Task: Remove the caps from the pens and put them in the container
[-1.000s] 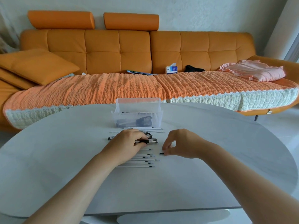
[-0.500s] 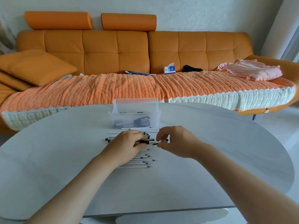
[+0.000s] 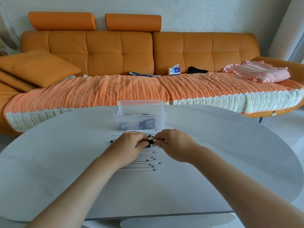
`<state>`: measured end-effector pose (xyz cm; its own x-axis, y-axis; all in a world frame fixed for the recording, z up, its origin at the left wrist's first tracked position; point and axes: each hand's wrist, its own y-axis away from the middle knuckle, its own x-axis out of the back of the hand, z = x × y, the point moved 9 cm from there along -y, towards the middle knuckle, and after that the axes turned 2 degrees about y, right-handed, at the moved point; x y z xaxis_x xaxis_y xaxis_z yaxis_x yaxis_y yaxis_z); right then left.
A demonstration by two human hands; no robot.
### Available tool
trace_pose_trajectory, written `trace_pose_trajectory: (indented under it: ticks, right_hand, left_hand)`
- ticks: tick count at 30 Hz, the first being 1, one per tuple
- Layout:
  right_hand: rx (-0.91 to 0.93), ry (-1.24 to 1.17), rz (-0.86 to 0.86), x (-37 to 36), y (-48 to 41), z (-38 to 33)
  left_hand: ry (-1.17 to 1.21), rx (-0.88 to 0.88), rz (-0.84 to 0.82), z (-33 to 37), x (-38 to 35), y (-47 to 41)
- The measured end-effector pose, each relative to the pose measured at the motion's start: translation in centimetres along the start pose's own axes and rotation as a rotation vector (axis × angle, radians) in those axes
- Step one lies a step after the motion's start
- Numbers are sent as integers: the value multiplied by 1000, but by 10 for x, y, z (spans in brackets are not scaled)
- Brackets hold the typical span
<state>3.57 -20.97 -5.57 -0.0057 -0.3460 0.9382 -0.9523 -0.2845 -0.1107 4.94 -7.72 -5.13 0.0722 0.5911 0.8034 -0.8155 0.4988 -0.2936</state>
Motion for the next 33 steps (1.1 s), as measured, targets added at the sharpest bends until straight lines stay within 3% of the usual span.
trace_pose_trajectory:
  ticks: [5, 10, 19, 23, 28, 33]
  right_hand:
    - [24, -28, 3, -6, -5, -15]
    - [-80, -359, -50, -15, -7, -17]
    - [-199, -582, -47, -26, -10, -20]
    - [-92, -432, -29, -23, -13, -35]
    - [-1, -305, 223, 11, -22, -46]
    - [9, -193, 304, 22, -30, -51]
  left_hand:
    - [23, -12, 21, -10, 9, 4]
    - [50, -119, 41, -5, 19, 11]
    - [81, -162, 60, -4, 34, 15]
    - [152, -80, 63, -17, 38, 15]
    - [126, -70, 189, -21, 60, 8]
    - [-165, -158, 344, -17, 74, 3]
